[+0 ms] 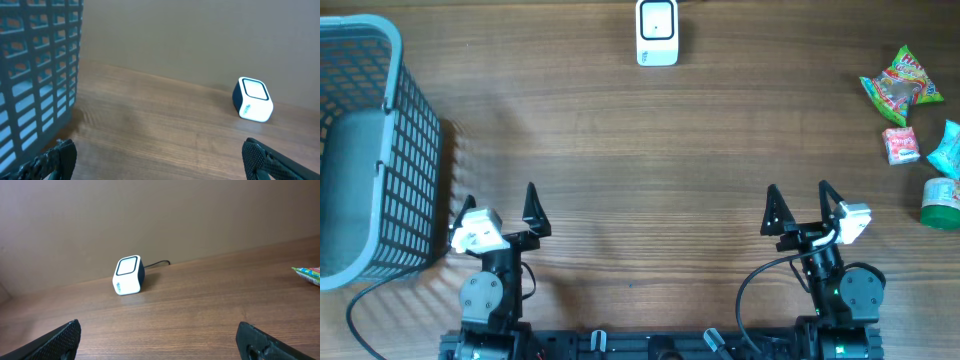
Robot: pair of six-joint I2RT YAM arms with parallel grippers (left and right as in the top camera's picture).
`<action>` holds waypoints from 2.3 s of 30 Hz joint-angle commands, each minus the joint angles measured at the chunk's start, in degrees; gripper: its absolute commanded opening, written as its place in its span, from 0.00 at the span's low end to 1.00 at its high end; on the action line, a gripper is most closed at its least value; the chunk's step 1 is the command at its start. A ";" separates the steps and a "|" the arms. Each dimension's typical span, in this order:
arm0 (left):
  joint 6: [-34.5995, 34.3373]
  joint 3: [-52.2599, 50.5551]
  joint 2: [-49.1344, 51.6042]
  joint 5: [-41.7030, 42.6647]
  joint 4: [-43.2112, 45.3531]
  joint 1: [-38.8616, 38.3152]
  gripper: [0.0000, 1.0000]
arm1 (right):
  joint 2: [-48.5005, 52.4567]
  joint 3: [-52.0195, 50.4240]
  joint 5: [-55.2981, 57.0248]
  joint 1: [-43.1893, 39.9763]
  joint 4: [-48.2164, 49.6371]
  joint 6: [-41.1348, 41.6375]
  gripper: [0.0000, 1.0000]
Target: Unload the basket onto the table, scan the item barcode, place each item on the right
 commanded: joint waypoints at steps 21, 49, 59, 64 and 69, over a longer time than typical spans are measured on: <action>4.74 -1.01 -0.59 9.88 0.07 5.07 1.00 | -0.26 -0.07 1.22 0.17 0.20 0.31 1.00; 4.72 -1.01 -0.59 9.90 0.26 5.07 1.00 | 5.70 -0.07 3.37 0.17 0.00 -22.51 1.00; 4.72 -1.01 -0.59 9.90 0.26 5.07 1.00 | 6.51 -0.07 3.37 0.17 -0.02 -22.29 1.00; 4.72 -1.01 -0.59 9.90 0.26 5.07 1.00 | 6.49 -0.07 3.39 0.17 -0.02 -22.32 1.00; 4.72 -1.01 -0.59 9.90 0.26 5.07 1.00 | -0.26 -0.07 3.37 0.17 -0.02 -22.27 1.00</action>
